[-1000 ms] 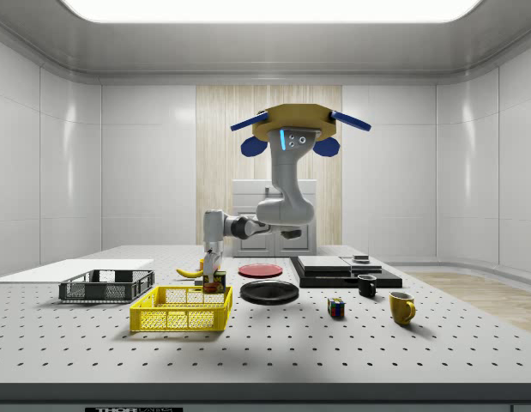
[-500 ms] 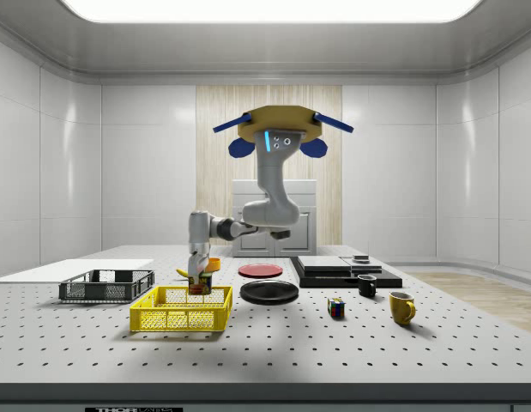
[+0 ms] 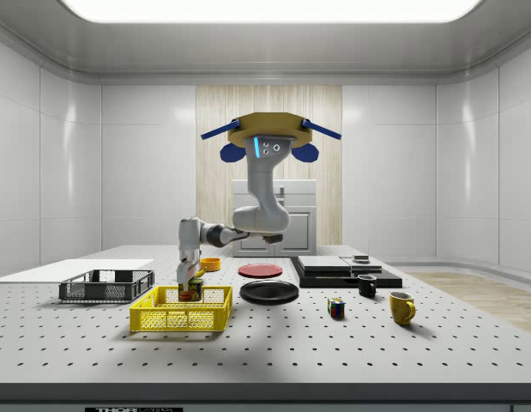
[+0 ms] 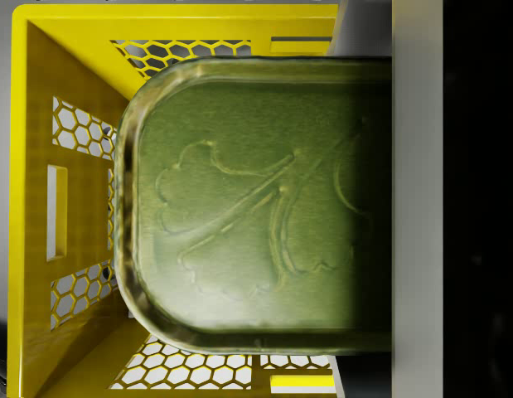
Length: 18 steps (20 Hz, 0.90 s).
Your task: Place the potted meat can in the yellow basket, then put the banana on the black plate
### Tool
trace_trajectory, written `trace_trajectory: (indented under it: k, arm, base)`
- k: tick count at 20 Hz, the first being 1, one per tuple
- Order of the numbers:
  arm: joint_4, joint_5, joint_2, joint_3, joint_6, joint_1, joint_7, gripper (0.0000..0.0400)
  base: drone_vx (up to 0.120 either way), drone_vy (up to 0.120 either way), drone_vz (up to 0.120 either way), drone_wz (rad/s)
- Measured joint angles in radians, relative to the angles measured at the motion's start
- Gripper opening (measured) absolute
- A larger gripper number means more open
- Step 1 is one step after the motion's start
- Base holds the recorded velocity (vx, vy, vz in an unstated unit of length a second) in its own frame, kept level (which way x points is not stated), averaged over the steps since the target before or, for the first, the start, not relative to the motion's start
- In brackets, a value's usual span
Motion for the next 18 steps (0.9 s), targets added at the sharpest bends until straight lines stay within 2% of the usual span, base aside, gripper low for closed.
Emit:
trace_trajectory:
  k: [11, 14, 16, 18]
  arm:
    - [0.041, -0.124, -0.005, -0.132, 0.054, -0.020, -0.004, 0.0284]
    - [0.049, -0.143, -0.003, -0.152, 0.062, -0.023, -0.005, 0.0340]
    - [0.047, -0.138, -0.001, -0.148, 0.059, -0.021, -0.006, 0.0363]
    - [0.043, -0.130, 0.001, -0.140, 0.055, -0.019, -0.006, 0.0378]
  base:
    - [0.000, 0.000, 0.000, 0.000]
    - [0.000, 0.000, 0.000, 0.000]
    - [0.000, 0.000, 0.020, 0.000]
    - [0.000, 0.000, 0.120, 0.000]
